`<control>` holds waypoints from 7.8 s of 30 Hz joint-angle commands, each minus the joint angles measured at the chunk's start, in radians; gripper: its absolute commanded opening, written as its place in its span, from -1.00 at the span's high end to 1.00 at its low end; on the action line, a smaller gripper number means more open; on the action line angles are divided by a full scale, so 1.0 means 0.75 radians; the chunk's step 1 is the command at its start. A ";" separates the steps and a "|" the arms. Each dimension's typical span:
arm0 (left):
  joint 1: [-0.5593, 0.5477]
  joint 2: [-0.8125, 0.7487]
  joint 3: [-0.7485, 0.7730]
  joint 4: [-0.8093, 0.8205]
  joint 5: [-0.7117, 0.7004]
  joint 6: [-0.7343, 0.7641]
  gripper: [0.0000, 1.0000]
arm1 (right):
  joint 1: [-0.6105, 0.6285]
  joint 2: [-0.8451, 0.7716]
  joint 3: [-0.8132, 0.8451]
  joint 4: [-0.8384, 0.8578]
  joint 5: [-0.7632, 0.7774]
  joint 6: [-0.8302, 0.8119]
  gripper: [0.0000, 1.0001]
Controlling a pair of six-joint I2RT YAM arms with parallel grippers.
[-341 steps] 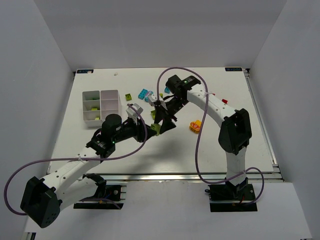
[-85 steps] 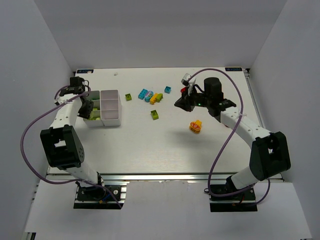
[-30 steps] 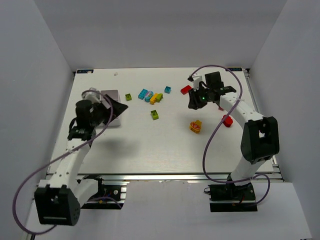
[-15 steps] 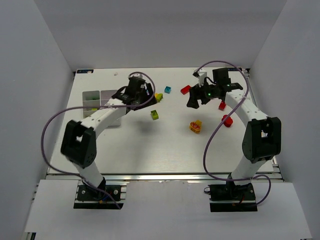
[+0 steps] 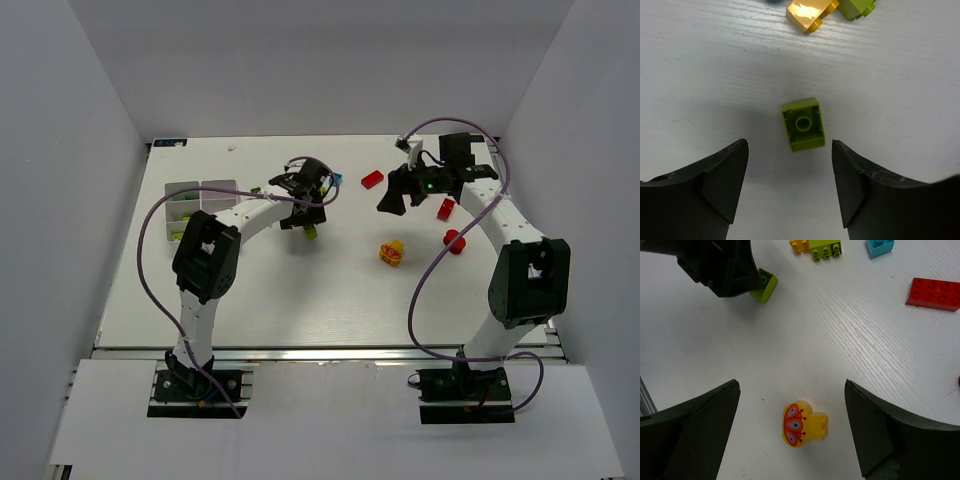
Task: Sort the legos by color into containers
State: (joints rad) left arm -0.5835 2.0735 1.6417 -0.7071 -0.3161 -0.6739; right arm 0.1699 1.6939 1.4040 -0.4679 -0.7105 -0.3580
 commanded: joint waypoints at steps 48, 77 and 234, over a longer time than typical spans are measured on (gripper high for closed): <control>0.675 -1.018 -0.675 0.162 0.240 -0.478 1.00 | 0.035 -0.052 -0.005 0.002 -0.233 -0.034 1.00; 1.134 -0.687 -0.530 0.202 0.385 -0.593 1.00 | 0.056 -0.062 -0.033 0.004 -0.221 -0.028 0.97; 0.054 -1.161 -1.469 1.434 0.980 -0.511 -0.61 | 0.630 -0.164 -0.369 0.348 -0.294 -0.963 0.25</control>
State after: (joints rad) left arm -0.5346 1.2034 0.5415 0.3008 0.3874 -1.0428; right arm 0.6357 1.6100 1.1351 -0.2588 -0.8936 -1.1233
